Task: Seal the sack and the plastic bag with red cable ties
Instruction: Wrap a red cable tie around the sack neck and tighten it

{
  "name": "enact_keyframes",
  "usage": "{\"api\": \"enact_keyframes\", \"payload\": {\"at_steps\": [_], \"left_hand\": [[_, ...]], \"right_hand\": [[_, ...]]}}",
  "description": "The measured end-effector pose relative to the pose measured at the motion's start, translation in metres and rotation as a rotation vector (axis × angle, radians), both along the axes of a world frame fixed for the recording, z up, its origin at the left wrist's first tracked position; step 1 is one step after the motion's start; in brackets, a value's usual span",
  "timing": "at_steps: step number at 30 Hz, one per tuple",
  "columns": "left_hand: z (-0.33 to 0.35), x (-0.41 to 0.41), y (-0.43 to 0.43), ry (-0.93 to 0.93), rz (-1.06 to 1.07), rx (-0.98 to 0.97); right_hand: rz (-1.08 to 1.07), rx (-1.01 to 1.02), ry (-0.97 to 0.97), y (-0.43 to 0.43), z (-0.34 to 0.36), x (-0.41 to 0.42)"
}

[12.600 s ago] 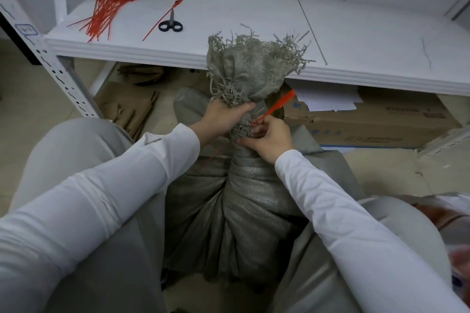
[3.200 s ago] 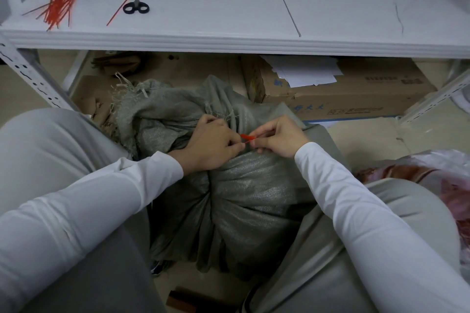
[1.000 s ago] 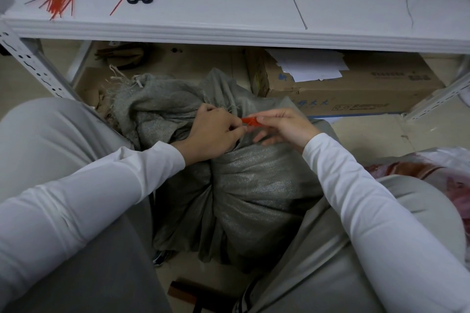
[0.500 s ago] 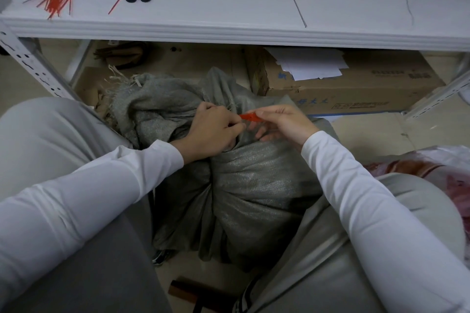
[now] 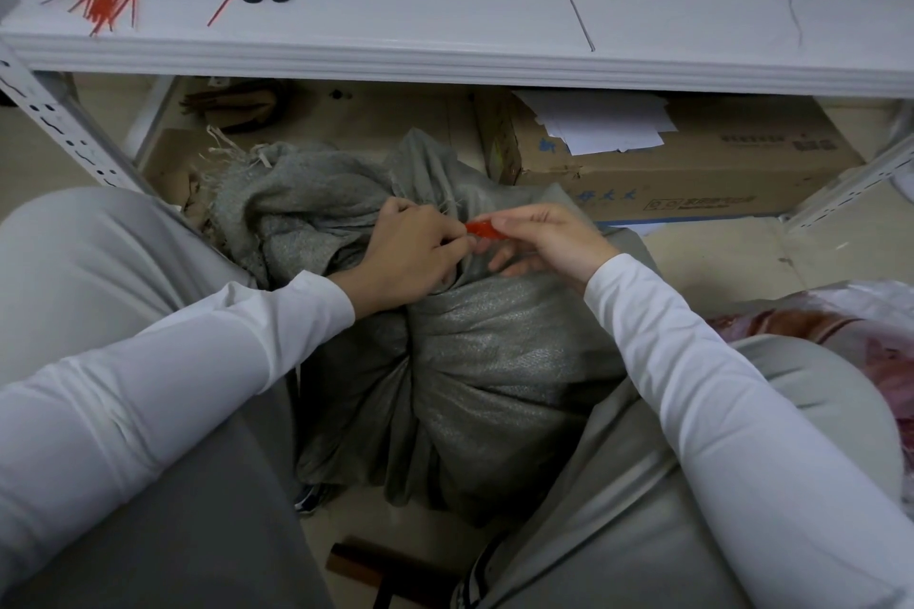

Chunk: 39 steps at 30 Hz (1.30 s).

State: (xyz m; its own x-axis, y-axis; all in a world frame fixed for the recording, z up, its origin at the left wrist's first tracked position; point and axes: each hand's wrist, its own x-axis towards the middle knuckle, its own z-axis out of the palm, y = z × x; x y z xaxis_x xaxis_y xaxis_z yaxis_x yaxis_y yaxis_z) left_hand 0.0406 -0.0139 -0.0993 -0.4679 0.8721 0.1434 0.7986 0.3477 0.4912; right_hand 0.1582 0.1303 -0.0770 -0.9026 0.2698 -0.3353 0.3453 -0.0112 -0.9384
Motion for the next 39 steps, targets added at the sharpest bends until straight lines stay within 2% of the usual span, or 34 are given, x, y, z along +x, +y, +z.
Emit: {"api": "enact_keyframes", "payload": {"at_steps": [12,23,34,39], "left_hand": [[-0.001,0.002,-0.004,0.032,-0.026,-0.022],[-0.006,-0.003,0.001,0.037,-0.061,-0.017],[-0.005,-0.007,-0.002,0.051,-0.118,-0.007],[-0.008,-0.005,-0.003,0.095,-0.133,-0.057]], "right_hand": [[-0.103,-0.102,-0.032,-0.008,-0.004,-0.001],[-0.281,-0.236,-0.09,-0.008,-0.006,-0.002],[-0.291,-0.359,-0.102,-0.01,-0.004,-0.003],[-0.273,-0.317,-0.131,-0.015,-0.007,-0.002]]}}
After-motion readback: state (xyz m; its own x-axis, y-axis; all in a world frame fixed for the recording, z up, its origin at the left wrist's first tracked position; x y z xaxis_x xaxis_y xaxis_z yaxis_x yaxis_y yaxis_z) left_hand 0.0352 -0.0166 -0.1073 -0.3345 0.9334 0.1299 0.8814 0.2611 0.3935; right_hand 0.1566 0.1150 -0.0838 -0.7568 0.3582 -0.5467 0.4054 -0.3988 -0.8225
